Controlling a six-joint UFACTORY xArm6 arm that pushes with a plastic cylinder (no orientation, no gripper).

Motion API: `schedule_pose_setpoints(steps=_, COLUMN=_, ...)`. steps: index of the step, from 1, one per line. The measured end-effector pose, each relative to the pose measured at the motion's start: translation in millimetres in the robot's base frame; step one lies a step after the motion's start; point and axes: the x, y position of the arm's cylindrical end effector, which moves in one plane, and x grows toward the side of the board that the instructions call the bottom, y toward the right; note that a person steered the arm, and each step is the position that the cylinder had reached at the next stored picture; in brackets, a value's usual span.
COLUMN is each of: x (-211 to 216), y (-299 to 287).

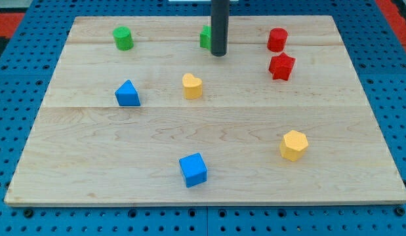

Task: Keep green star on top left to red circle

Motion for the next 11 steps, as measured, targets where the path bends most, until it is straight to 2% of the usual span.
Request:
schedule_pose_setpoints(steps=3, x=-26, y=-86)
schedule_pose_setpoints(steps=4, x=-42, y=-36)
schedule_pose_setpoints(steps=5, x=-55, y=-12)
schedule_pose_setpoints(steps=7, x=-71, y=10)
schedule_pose_setpoints(steps=8, x=-84, y=-19)
schedule_pose_setpoints(steps=10, x=-95, y=52)
schedule_pose_setpoints(steps=11, x=-96, y=50)
